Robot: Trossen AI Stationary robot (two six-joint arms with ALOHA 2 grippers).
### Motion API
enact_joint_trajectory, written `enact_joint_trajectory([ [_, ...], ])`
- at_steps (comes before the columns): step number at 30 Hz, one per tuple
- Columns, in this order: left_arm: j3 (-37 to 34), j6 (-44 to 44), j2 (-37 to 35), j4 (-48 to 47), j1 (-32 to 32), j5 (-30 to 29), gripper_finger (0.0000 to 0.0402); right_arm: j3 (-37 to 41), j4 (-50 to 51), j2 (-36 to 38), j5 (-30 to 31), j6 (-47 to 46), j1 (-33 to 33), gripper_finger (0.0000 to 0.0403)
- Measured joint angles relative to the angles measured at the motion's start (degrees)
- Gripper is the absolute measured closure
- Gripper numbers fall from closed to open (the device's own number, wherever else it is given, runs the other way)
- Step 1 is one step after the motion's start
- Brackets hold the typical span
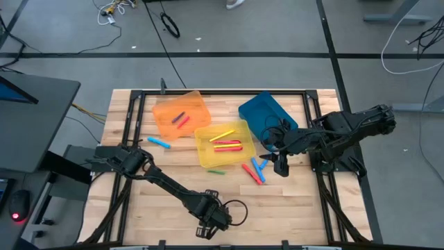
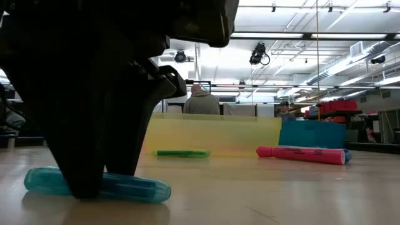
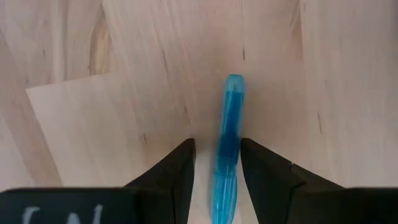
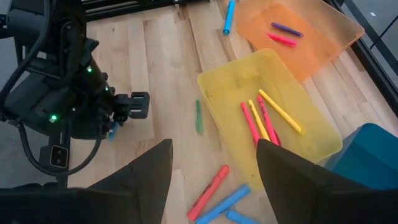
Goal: Pick & Place Markers
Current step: Put the blue pen into the orange bin
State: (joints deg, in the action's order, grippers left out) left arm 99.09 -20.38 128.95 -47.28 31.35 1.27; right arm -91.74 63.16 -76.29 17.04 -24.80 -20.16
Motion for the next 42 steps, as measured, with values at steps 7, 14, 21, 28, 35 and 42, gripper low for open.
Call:
enact_joint_trajectory([
  [7,0.02,0.0,0.28,-0.31,-0.04,-0.14,0.0294,0.0,0.04,0.0,0.0,0.02,0.02,0.0167],
  [14,0.02,0.07,0.28,-0.82,-0.11,1.15,0.0367,0.0,0.02,0.0,0.02,0.22,0.04,0.0167],
  [21,0.53,0.68,-0.69,-6.29,-0.67,1.86,0.0367,0.0,0.04,0.0,0.01,0.2,0.04,0.0167],
  [28,6.24,1.99,-4.63,-15.56,-2.34,1.41,0.0366,0.02,0.4,0.0,0.02,0.22,0.02,0.0167],
  [35,20.08,1.54,-8.03,-29.79,-3.93,-1.6,0.0363,0.02,1.82,-0.01,0.02,0.01,0.02,0.0167],
  [42,36.13,-1.44,-9.07,-39.35,-5.83,-8.53,0.0363,0.02,1.1,-0.02,0.08,0.22,0.02,0.0167],
])
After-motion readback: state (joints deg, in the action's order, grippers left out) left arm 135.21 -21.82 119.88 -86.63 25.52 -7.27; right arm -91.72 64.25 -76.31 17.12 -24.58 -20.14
